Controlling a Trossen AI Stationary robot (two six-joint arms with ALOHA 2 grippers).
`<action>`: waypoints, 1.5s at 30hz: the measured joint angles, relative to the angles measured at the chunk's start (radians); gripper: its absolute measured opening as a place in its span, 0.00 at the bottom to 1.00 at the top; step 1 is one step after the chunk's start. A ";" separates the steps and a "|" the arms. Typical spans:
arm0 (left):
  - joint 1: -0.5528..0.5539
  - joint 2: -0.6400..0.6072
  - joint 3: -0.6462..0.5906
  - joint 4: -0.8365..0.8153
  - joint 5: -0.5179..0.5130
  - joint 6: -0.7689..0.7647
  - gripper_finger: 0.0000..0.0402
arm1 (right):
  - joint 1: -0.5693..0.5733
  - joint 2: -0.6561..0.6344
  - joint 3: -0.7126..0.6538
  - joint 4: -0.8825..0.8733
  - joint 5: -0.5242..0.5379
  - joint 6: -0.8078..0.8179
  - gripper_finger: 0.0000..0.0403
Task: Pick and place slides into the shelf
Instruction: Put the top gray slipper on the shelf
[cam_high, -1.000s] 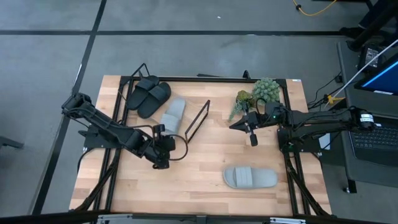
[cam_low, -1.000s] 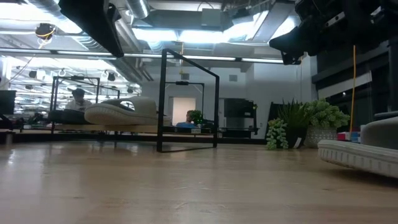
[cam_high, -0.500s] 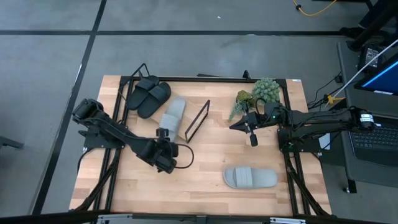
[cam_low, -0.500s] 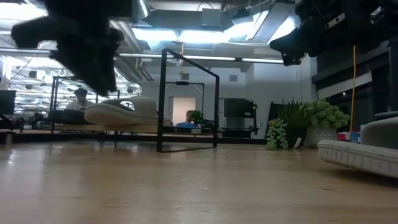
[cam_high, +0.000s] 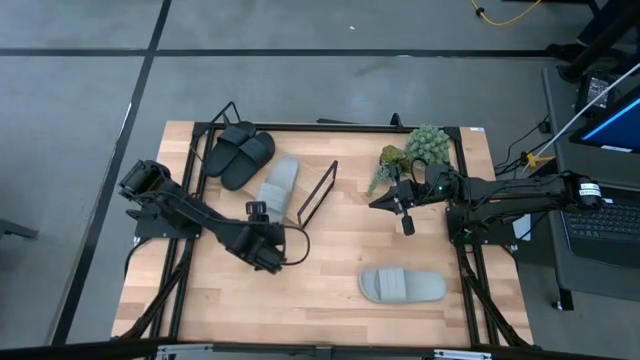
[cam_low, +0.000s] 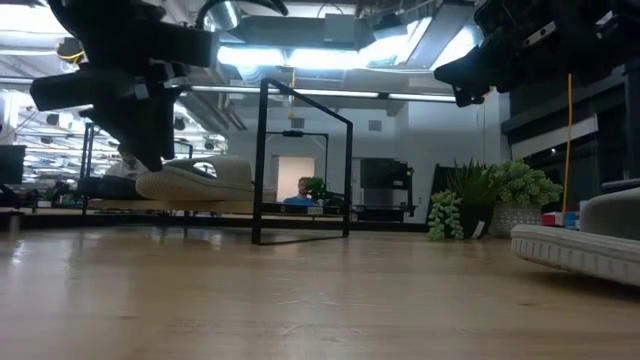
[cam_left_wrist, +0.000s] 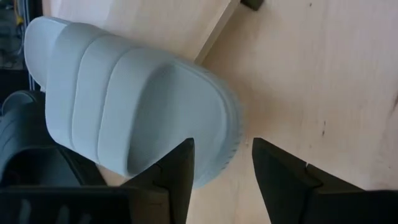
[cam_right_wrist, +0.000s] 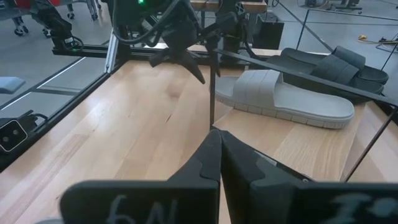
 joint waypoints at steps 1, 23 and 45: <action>0.003 0.000 0.000 0.000 0.000 0.000 0.38 | 0.000 0.000 0.000 -0.001 0.000 0.000 0.01; 0.072 0.000 0.000 0.000 0.088 0.001 0.38 | 0.000 0.000 0.000 -0.045 0.000 -0.007 0.01; 0.097 0.015 -0.001 0.003 0.150 0.012 0.38 | 0.000 0.000 0.000 -0.055 0.000 -0.011 0.01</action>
